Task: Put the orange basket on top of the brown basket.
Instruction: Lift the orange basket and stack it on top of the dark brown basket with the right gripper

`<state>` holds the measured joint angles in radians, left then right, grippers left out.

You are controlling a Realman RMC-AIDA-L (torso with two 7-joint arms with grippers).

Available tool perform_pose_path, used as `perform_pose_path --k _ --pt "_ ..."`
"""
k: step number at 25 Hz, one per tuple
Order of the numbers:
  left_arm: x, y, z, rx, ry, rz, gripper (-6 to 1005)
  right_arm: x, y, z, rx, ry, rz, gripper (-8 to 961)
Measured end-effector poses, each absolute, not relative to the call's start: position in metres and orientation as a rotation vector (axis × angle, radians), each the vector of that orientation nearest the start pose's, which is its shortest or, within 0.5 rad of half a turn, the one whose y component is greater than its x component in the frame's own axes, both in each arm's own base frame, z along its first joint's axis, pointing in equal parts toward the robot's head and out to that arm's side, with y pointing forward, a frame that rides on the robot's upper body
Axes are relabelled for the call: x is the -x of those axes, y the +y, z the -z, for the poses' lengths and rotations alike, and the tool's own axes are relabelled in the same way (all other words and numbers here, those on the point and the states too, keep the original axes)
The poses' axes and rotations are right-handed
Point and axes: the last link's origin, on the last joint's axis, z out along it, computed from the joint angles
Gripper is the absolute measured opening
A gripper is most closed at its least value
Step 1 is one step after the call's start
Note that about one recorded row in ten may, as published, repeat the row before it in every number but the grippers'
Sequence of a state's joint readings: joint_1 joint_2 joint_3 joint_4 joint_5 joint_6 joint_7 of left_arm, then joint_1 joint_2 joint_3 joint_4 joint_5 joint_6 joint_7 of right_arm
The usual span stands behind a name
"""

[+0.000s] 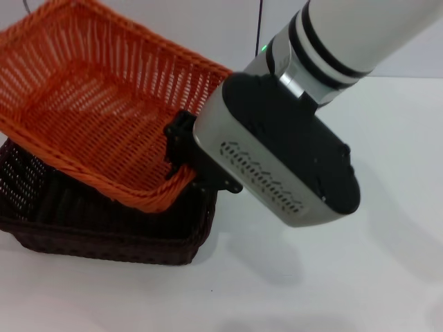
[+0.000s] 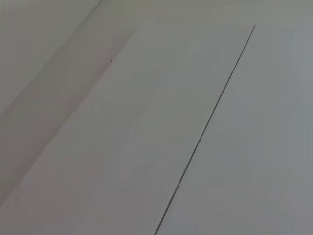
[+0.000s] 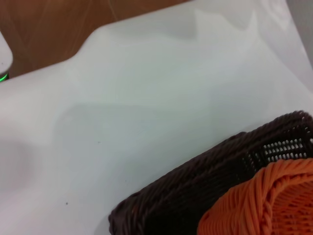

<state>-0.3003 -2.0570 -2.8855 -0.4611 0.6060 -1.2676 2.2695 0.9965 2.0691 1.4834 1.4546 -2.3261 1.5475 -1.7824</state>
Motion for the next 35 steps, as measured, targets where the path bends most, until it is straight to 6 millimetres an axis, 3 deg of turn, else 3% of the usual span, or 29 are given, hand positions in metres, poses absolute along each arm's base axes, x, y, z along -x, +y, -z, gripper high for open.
perform_pose_path --k 15,27,35 --pt "0.405 0.264 -0.199 0.788 -0.503 1.102 647 0.005 0.328 0.062 2.524 -1.672 0.551 188" --pt "0.405 0.260 -0.198 0.780 -0.493 1.112 646 -0.004 0.301 0.077 2.457 -1.847 0.546 228" --pt "0.407 0.254 -0.192 0.767 -0.495 1.127 646 -0.002 0.302 0.085 2.353 -1.876 0.604 258"
